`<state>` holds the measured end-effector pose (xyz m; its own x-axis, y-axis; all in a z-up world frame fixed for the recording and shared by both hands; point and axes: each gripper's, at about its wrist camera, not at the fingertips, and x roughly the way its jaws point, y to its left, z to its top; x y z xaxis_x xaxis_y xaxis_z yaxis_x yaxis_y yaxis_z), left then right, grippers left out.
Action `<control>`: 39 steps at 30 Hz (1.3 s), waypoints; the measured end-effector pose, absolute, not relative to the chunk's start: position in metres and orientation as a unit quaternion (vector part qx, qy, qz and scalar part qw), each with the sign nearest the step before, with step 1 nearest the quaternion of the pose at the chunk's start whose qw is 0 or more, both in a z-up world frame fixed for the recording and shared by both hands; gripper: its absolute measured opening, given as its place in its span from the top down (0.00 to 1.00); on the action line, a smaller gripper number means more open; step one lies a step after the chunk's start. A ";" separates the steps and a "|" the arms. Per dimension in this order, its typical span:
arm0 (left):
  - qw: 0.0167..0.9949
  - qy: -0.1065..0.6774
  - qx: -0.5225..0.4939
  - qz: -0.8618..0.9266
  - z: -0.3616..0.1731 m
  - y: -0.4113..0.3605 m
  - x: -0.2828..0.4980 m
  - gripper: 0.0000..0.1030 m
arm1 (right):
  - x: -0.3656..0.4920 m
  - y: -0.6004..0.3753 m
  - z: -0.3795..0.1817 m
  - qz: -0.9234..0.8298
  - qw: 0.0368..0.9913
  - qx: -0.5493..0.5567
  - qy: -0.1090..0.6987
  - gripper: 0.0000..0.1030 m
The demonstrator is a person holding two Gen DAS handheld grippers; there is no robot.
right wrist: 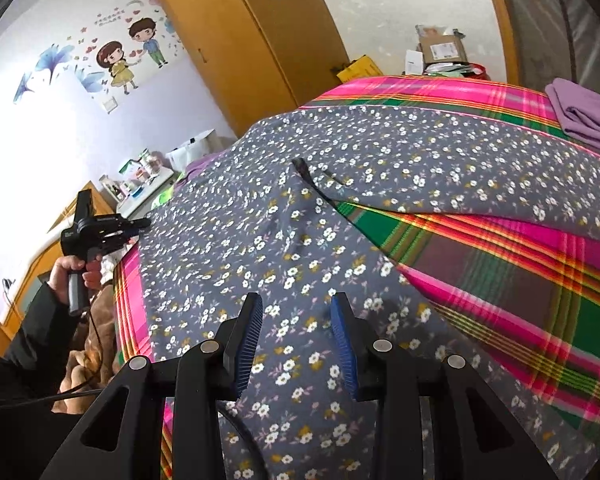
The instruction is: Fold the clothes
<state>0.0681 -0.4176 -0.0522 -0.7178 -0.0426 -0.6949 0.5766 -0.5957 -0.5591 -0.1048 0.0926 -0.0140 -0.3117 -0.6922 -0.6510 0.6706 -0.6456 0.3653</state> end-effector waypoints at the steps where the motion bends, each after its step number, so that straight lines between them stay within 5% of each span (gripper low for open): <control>1: 0.199 0.403 0.324 -0.832 -0.049 -0.417 0.071 0.83 | -0.104 0.095 -0.015 -0.810 0.418 0.410 -0.015 0.64; 10: 0.175 0.326 0.320 -0.872 -0.009 -0.365 0.061 0.83 | -0.094 0.117 -0.019 -0.842 0.350 0.411 0.002 0.63; 27: -0.099 0.119 0.407 -0.900 -0.014 -0.134 0.003 0.83 | -0.059 0.205 -0.010 -0.896 0.193 0.400 0.008 0.64; 39: -0.126 0.091 0.421 -0.894 -0.025 -0.098 0.000 0.83 | -0.038 0.221 -0.009 -0.888 0.188 0.418 -0.017 0.64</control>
